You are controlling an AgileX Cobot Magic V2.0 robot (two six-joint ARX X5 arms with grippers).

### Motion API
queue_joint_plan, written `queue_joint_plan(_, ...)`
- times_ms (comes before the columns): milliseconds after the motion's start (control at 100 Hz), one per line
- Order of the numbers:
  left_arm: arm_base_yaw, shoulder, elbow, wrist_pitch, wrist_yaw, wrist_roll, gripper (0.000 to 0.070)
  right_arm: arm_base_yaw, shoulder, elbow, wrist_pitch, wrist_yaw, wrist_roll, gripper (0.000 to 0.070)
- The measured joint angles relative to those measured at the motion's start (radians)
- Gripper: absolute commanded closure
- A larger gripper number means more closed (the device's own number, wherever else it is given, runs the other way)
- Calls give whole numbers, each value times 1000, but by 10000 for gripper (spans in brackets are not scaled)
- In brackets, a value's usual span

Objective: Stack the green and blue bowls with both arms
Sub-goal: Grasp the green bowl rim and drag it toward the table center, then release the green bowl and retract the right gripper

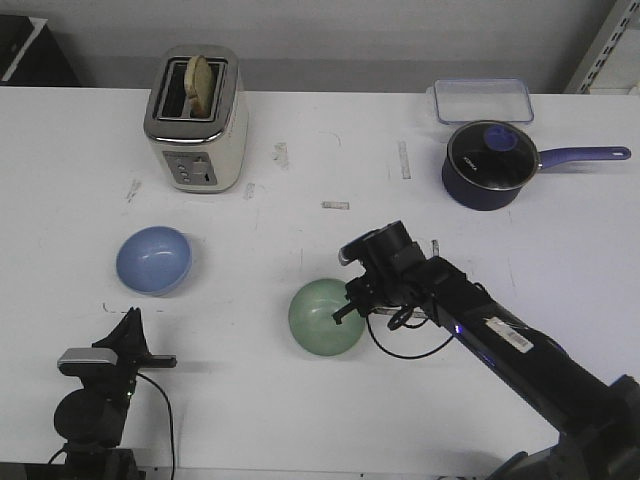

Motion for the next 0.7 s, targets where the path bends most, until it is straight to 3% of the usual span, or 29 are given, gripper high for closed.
queue_joint_plan(250, 0, 0, 0, 0, 0, 0, 698, 34, 45, 0, 18, 4, 2, 676)
queue_joint_plan(320, 0, 0, 0, 0, 0, 0, 698, 39, 45, 0, 19, 4, 2, 539)
queue_joint_plan(400, 0, 0, 0, 0, 0, 0, 698, 41, 45, 0, 19, 3, 2, 267)
queue_joint_plan(440, 0, 0, 0, 0, 0, 0, 698, 43, 45, 0, 11, 3, 3, 211)
queue_joint_plan(700, 0, 0, 0, 0, 0, 0, 698, 32, 36, 44, -26, 4, 5, 221)
